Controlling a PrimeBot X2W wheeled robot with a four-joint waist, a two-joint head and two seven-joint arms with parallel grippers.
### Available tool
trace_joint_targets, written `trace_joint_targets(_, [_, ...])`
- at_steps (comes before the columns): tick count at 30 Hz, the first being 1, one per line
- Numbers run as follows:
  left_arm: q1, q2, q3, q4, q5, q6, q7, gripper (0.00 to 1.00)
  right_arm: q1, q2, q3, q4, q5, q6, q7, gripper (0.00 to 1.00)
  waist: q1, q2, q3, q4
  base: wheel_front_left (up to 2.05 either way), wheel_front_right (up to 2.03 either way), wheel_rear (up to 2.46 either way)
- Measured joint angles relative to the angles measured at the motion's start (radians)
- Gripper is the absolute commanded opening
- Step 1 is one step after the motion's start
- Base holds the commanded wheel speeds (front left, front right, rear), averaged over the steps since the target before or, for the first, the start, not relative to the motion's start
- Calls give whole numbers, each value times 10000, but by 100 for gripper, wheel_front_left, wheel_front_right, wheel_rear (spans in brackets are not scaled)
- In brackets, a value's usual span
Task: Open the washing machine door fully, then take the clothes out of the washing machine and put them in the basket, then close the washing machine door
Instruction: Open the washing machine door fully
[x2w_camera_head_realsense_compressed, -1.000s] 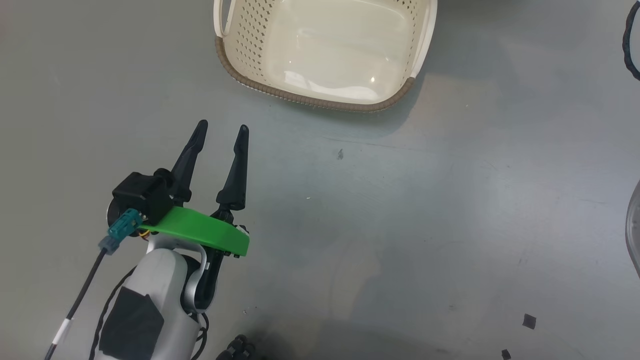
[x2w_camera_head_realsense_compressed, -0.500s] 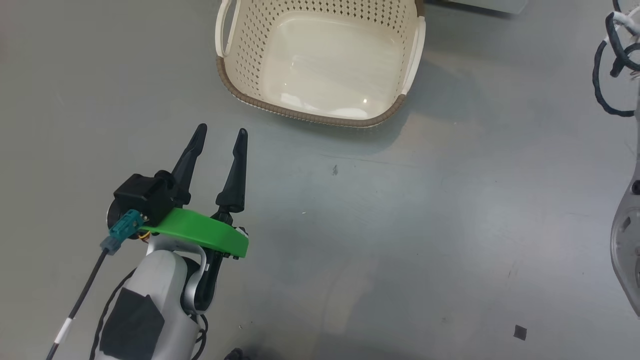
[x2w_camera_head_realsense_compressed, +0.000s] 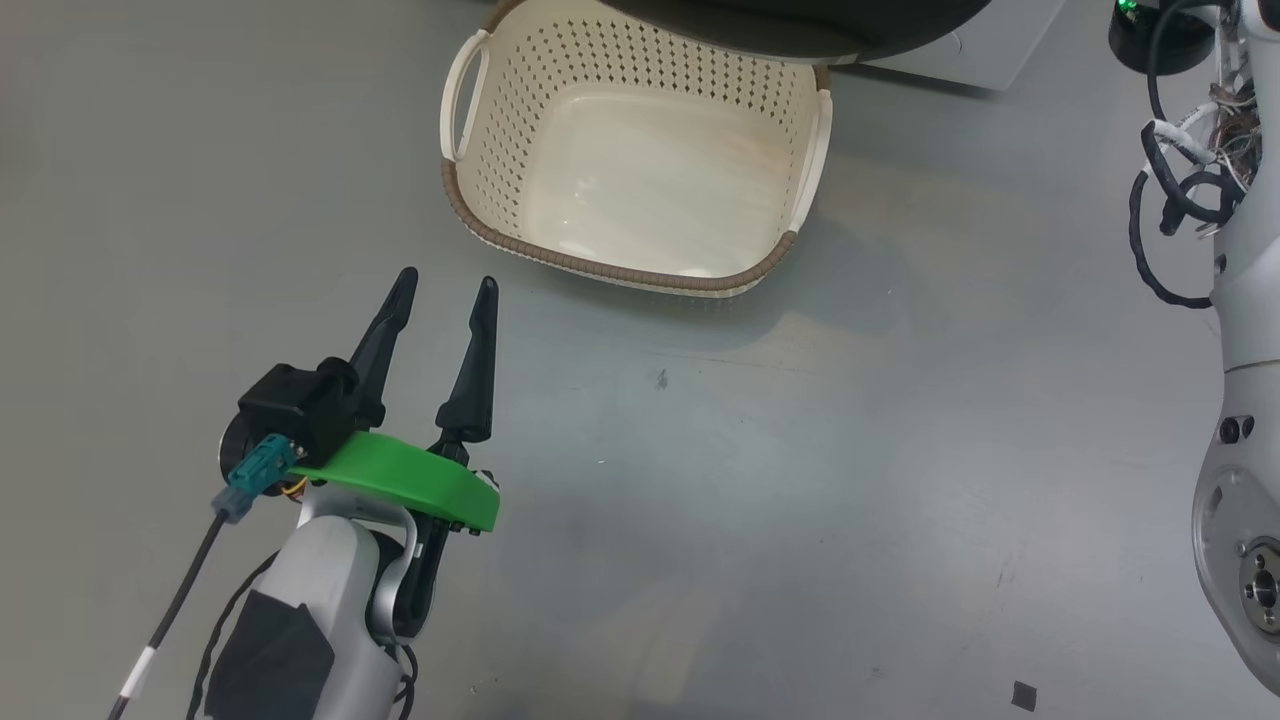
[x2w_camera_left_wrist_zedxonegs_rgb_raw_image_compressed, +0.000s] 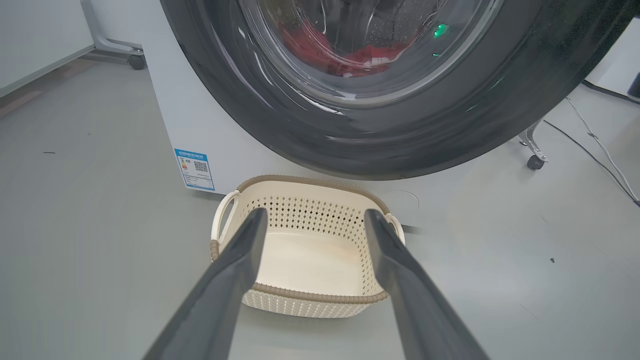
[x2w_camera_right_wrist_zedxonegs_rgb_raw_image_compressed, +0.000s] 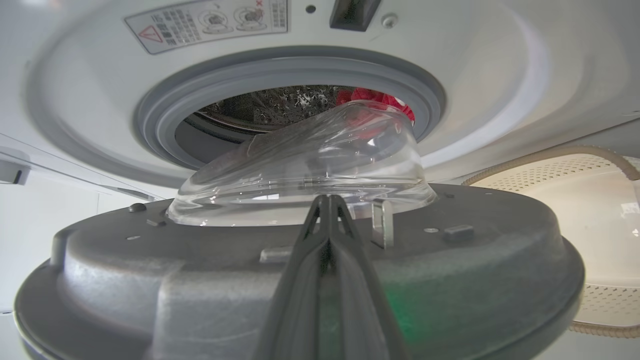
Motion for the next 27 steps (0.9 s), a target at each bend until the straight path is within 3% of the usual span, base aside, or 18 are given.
trace_joint_targets(14, [510, 4, -94, 94, 198, 73, 0, 100, 923, 107, 343, 454, 940, 130, 472, 0, 0, 0, -737, -147, 0, 0, 0])
trace_joint_targets(27, [671, 8, -121, 59, 280, 159, 0, 100, 1047, 169, 516, 407, 897, 263, 178, 0, 0, 0, -965, -290, 0, 0, 0])
